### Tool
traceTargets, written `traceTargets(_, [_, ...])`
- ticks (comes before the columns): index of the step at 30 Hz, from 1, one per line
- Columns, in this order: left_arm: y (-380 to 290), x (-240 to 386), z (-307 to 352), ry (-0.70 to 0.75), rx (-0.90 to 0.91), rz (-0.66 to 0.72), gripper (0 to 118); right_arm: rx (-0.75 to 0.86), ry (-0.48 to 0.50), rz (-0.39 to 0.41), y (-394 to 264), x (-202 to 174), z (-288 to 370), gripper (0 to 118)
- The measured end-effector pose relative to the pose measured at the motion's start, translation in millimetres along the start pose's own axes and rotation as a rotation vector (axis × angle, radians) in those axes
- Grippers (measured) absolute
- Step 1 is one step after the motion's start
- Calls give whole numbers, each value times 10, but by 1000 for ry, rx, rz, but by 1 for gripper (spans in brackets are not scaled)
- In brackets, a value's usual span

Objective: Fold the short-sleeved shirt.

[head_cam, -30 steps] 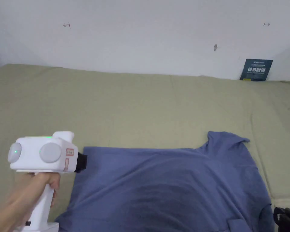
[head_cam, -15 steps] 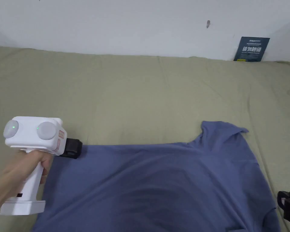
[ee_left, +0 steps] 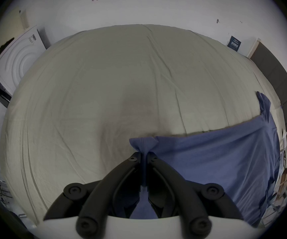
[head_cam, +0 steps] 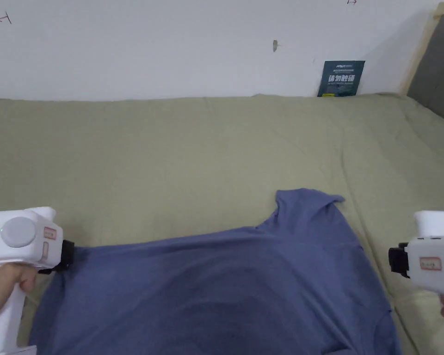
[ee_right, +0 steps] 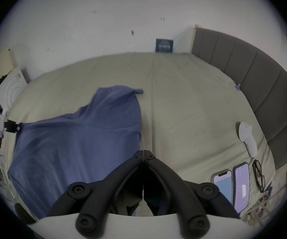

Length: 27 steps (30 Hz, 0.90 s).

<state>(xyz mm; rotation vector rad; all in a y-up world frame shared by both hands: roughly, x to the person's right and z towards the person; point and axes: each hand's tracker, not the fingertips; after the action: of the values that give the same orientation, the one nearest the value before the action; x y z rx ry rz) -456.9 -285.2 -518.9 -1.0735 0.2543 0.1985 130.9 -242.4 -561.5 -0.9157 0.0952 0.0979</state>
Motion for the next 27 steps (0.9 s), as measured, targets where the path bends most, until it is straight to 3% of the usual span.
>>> traceTargets(2, [-2,10,-6,-7,-9,11,6,5,26,1,178,26,-193,1])
traceTargets(3, [-10,26,-5,-7,-11,10,6,-23,21,17,274,17,-291,7])
traceTargets(5, [31,-16,-57,-4,-9,-1,6,-97,33,38,432,-36,-461,98])
traceTargets(6, [32,-10,-58,-4,-9,-4,6,-153,70,46,489,-42,-580,118])
traceTargets(8, [24,1,-72,-2,-9,-10,6,-162,104,69,538,-65,-747,118])
traceTargets(10, [31,6,-79,0,-9,-19,6,-233,69,119,495,-190,-841,118])
traceTargets(14, [70,-5,-108,2,-13,-24,6,-242,77,122,622,-202,-1067,113])
traceTargets(15, [79,-11,-110,1,-15,-23,6,-239,77,124,632,-207,-1086,104])
traceTargets(18, [93,-31,-139,-4,-21,-20,6,-215,87,130,677,-222,-1039,17])
traceTargets(19, [101,-44,-140,-7,-22,-11,6,-219,89,133,675,-218,-1036,5])
traceTargets(27, [124,-110,253,-29,25,60,6,-125,138,83,732,-59,-422,5])
